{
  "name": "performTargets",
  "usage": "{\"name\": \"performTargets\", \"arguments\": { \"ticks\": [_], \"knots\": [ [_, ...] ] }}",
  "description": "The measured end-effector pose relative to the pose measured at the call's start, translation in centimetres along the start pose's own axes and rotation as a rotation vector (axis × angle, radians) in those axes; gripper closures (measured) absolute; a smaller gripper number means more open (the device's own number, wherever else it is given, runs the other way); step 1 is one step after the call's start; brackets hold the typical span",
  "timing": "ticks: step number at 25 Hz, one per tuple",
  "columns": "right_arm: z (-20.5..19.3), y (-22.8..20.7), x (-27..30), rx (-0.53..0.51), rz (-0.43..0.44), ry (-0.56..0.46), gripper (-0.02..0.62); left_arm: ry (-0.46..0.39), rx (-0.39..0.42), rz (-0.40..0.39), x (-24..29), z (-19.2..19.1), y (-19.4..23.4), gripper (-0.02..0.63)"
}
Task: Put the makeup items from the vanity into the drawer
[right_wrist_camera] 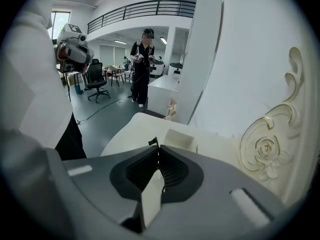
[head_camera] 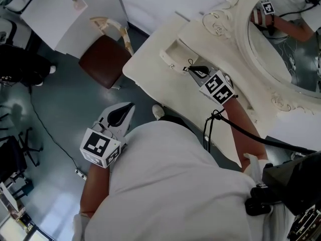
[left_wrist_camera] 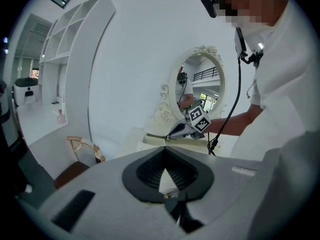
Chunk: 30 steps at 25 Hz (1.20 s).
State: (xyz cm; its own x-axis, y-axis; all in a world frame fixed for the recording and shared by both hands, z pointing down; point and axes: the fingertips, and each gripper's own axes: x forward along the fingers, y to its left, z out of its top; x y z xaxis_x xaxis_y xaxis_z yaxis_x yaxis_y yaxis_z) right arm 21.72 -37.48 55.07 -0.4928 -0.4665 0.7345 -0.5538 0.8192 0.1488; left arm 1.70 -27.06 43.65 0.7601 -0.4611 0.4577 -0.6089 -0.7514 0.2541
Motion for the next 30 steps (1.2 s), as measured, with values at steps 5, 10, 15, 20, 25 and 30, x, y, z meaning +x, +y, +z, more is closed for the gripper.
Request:
{"name": "performTargets", "arguments": {
  "ticks": [5,10,15,20,25,30],
  "knots": [
    [1.0,-1.8,2.5,-0.006,0.020,0.005,0.581,-0.003,-0.026,0.052,-0.9,-0.2,1.3,0.604],
    [1.2,-3.3,5.3,-0.005,0.038,0.025,0.581,-0.008,-0.054,0.098,-1.6,-0.5,2.4,0.604],
    [0.7,-4.4,8.2,0.051,0.054,0.046,0.581,-0.009,-0.077,0.134,-1.9,-0.5,3.0,0.604],
    [-0.3,-5.4,10.9,0.094,0.052,0.088,0.581,-0.006,-0.100,0.163,-1.8,-0.7,3.8,0.604],
    [-1.0,-5.4,12.7,0.107,0.067,0.142,0.581,-0.002,-0.112,0.173,-1.2,-0.7,4.1,0.604],
    [-1.3,-5.2,13.6,0.104,0.075,0.201,0.581,0.000,-0.117,0.183,-1.3,-0.7,4.2,0.604]
  ]
}}
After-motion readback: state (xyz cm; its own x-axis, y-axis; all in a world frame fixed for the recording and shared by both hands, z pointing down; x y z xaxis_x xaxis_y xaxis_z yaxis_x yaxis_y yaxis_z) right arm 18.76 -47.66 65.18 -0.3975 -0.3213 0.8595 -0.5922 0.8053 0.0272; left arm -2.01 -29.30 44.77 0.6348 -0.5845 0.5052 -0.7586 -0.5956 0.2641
